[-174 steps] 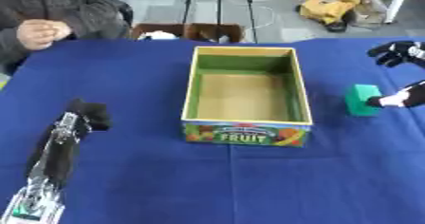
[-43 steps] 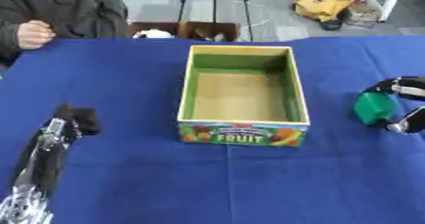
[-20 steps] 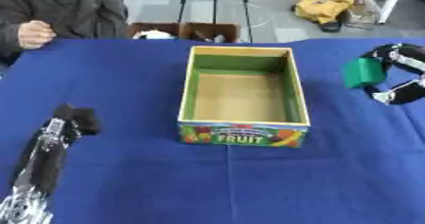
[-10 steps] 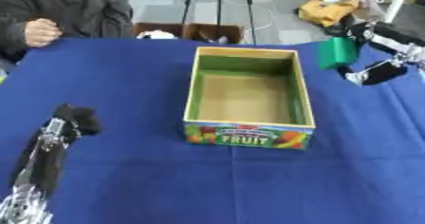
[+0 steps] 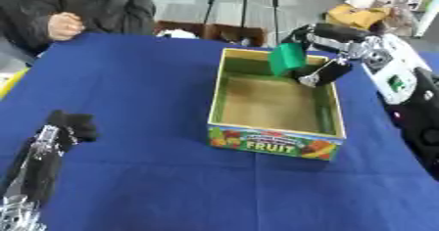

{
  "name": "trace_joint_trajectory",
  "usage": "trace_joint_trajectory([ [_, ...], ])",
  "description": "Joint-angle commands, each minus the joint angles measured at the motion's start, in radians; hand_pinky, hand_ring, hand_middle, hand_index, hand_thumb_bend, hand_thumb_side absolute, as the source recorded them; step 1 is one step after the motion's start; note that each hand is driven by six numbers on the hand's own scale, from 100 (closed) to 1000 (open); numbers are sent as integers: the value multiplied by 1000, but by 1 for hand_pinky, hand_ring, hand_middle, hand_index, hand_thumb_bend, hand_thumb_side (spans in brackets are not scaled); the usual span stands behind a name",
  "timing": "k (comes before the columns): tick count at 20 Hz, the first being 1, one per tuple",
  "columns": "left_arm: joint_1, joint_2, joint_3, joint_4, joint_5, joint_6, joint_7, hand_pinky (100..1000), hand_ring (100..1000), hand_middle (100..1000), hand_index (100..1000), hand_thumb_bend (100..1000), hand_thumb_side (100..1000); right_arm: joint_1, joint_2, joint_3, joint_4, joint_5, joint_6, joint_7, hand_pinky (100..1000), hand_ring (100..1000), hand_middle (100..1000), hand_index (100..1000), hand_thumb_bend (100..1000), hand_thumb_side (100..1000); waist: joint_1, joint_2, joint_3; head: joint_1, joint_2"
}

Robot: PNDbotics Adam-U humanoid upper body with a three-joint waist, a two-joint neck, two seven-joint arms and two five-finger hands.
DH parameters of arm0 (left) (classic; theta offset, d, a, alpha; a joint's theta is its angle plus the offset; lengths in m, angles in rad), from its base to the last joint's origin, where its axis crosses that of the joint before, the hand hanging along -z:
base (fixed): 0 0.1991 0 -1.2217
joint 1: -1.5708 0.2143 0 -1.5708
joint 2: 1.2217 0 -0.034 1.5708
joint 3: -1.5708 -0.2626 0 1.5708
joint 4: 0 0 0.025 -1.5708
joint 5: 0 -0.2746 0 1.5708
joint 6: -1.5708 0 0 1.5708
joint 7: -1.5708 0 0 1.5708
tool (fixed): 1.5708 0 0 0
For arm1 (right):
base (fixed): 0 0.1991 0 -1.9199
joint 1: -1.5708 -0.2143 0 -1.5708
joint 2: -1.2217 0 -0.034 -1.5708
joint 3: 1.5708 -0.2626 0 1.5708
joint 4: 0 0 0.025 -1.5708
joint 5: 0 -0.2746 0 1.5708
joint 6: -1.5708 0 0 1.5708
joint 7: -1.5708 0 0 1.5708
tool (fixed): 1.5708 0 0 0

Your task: Pick up objects on the table and place them in the box.

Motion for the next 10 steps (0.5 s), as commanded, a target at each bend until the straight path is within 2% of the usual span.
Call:
trace_joint_trajectory([
  [1,-13,9,-1,-14,4,-1,-4,687,592,560,717,405,1000,-25,2,5,3,46,-24,8,756,618,368,432,100,124,4,-14,1,-4,-8],
  [4,-12,8,-1,-14,4,0,-3,687,592,560,717,406,1000,-16,5,16,9,73,-46,24,777,659,419,476,100,165,4,-13,-3,-2,-8],
  [5,-12,8,0,-14,4,0,-3,687,592,560,717,406,1000,-14,5,19,10,79,-55,31,805,702,500,553,166,241,4,-13,-5,-2,-8],
  [6,-12,8,0,-14,3,0,-3,687,592,560,717,406,1000,-11,4,23,10,84,-63,39,809,712,519,571,189,255,5,-13,-7,-1,-8],
  [7,-11,8,1,-13,3,0,-3,687,592,560,717,406,1000,-9,2,25,8,87,-72,45,820,743,596,643,243,284,5,-13,-10,0,-7],
  [9,-10,8,1,-13,3,0,-3,688,592,560,717,406,1000,-4,-2,27,2,88,-84,54,835,778,702,715,304,312,6,-14,-14,1,-7],
  [10,-9,8,1,-13,2,0,-2,688,592,560,717,406,1000,-3,-4,28,-1,86,-88,57,838,784,724,727,321,323,7,-14,-16,2,-7],
])
